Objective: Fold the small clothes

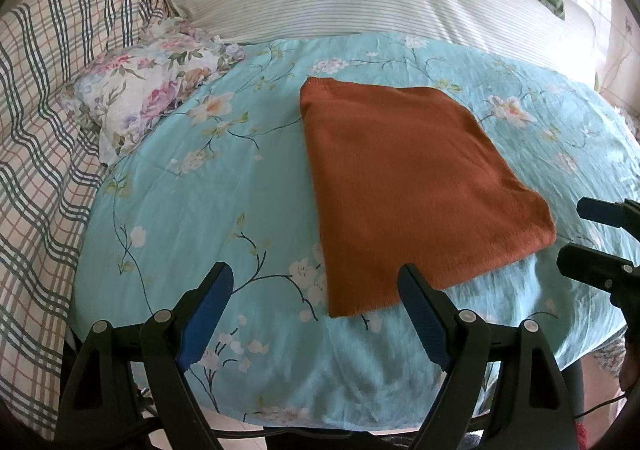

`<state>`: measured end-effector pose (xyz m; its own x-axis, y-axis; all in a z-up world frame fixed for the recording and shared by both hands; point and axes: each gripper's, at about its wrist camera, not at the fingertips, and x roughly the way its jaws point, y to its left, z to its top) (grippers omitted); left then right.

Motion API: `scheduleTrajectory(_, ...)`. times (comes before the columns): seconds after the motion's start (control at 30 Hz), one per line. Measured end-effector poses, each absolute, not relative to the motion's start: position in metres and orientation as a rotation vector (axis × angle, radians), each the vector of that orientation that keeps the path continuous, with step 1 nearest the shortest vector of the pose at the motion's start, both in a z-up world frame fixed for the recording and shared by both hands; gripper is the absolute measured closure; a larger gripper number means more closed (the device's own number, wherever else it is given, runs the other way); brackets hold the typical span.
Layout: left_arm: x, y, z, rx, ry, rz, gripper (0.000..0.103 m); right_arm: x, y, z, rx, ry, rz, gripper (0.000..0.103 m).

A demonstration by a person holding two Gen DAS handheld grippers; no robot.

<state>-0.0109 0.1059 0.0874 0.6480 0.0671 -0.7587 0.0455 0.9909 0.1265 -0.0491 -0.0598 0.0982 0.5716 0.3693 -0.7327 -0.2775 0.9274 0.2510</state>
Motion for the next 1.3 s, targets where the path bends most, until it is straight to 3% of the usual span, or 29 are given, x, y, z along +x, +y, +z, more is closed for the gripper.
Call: scheduleTrajectory(1.3, 0.015, 0.103, 0.096, 0.141, 0.850, 0.006, 0.017, -0.015, -0.072, 0.090, 0.111, 0.909, 0.392, 0.002)
